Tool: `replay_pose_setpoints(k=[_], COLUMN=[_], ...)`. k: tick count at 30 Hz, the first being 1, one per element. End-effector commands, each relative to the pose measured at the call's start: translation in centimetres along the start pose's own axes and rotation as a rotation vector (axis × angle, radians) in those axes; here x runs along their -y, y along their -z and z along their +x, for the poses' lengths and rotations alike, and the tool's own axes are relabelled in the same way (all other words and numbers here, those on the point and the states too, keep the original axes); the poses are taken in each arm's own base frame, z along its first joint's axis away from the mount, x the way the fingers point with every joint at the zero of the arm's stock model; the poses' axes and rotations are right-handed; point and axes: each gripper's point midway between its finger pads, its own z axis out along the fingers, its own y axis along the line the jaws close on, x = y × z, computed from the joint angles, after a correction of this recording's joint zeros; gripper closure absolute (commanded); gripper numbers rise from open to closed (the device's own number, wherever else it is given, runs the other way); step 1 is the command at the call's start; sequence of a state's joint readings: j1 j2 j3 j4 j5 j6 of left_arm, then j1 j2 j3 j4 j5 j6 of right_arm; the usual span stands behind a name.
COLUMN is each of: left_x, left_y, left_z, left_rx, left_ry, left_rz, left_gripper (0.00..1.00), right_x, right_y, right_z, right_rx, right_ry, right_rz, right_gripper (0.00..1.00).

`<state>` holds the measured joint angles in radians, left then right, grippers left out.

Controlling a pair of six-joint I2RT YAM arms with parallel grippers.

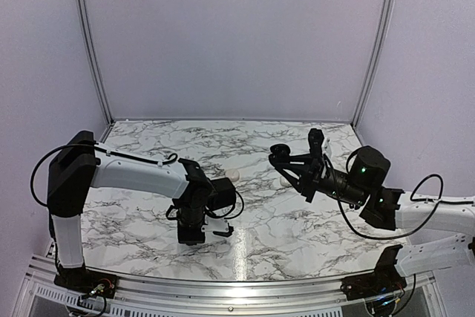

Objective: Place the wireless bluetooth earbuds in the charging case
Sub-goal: Insert the left earbud into the left side groove of the charging case.

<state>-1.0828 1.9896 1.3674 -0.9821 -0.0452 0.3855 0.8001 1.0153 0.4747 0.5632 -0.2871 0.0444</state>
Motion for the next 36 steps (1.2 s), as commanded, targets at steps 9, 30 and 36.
replay_pose_setpoints(k=[9,30,36], left_x=[-4.4,-6.5,-4.5], left_y=[4.7,37.7,40.0], left_z=[-2.1,-1.3,-1.9], left_rx=[0.186,1.593,1.778], left_ry=[0.177,0.572,0.562], left_rz=[-0.181,-0.36,-0.316], left_gripper=[0.93,0.92,0.96], right_x=[1.3,-1.2,-2.7], right_y=[-0.3,-2.2,-2.2], right_z=[-2.6,-5.5,-6.6], right_rx=[0.07,0.303,0.375], right_ry=[0.031,0.176,0.227], right_rz=[0.06,0.068,0.101], right_gripper=[1.0,1.0,1.0])
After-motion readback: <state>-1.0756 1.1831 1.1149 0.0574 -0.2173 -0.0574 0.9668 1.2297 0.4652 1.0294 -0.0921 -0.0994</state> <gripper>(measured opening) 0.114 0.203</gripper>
